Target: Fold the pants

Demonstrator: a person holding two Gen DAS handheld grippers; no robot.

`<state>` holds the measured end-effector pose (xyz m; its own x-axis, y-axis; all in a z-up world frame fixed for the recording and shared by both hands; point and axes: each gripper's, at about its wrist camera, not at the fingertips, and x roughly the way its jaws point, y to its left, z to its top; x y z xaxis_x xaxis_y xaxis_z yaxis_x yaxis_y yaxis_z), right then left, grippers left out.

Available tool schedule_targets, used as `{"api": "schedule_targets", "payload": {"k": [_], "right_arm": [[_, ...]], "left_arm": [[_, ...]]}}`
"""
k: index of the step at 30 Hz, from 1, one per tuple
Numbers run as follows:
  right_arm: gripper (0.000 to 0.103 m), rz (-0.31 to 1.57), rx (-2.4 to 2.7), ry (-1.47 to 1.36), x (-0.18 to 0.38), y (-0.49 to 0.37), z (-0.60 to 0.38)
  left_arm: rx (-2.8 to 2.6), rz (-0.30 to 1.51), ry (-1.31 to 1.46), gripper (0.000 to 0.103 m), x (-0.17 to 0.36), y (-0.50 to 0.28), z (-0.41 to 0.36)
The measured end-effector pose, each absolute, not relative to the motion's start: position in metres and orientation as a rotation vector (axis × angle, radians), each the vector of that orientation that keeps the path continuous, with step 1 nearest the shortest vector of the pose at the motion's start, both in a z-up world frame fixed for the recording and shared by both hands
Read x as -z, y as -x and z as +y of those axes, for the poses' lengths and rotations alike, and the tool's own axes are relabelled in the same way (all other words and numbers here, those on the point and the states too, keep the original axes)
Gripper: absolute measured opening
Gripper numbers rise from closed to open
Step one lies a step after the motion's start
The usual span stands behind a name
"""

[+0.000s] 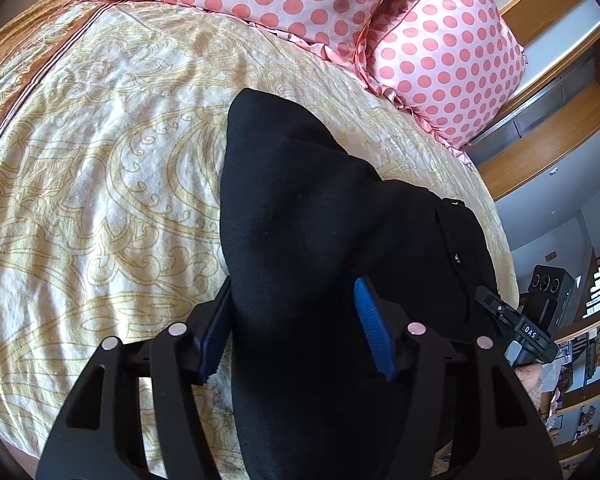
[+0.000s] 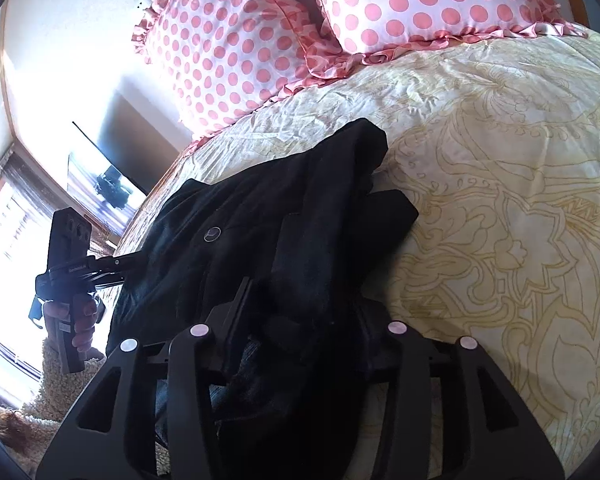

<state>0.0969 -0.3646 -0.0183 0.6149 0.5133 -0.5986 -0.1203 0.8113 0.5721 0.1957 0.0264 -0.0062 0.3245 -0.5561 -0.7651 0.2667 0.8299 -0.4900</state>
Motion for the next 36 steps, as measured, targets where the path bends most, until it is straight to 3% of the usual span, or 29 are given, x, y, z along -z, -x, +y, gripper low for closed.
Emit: {"api": "schedule_targets", "payload": {"k": [1,5,15,24,31,33,34,35,36], "right_arm": [[0.046,0.832,-0.384,-0.512,0.019,-0.097,-0.364],[0.025,0.791,-0.39,-0.479,0.013,-0.093,-0.359],[0.02,0.7,-0.429,-0.517,-0.018,-0.107,-0.364],[0.019,0.621,-0.351,-0.483,-0.047,-0.175,-0.384],[0.023,0.786,-0.185,-0.462,0.002,-0.223,-0.397],[0.039,0.794,-0.152,-0.421,0.003,-0.219,-0.397],[0.054,0.786,-0.106,-0.382,0.0,-0.216,-0.396],[0.059,0.768,-0.071,-0.337,-0.005,-0.21,-0.395],[0.059,0.742,-0.046,-0.297,-0.011,-0.204,-0.395]], "left_arm": [[0.532,1.115,0.281,0.041,0.006,-0.195,0.025],[0.538,1.053,0.257,0.012,0.001,-0.189,0.022],[0.596,0.932,0.236,0.01,-0.033,-0.185,0.011],[0.582,0.815,0.201,0.01,-0.058,-0.238,-0.018],[0.466,0.929,0.255,0.012,-0.003,-0.316,-0.02],[0.452,0.932,0.258,0.022,0.004,-0.317,-0.018],[0.434,0.926,0.253,0.035,0.004,-0.315,-0.015],[0.411,0.917,0.246,0.052,0.003,-0.313,-0.012],[0.368,0.898,0.233,0.06,-0.001,-0.31,-0.008]]}}
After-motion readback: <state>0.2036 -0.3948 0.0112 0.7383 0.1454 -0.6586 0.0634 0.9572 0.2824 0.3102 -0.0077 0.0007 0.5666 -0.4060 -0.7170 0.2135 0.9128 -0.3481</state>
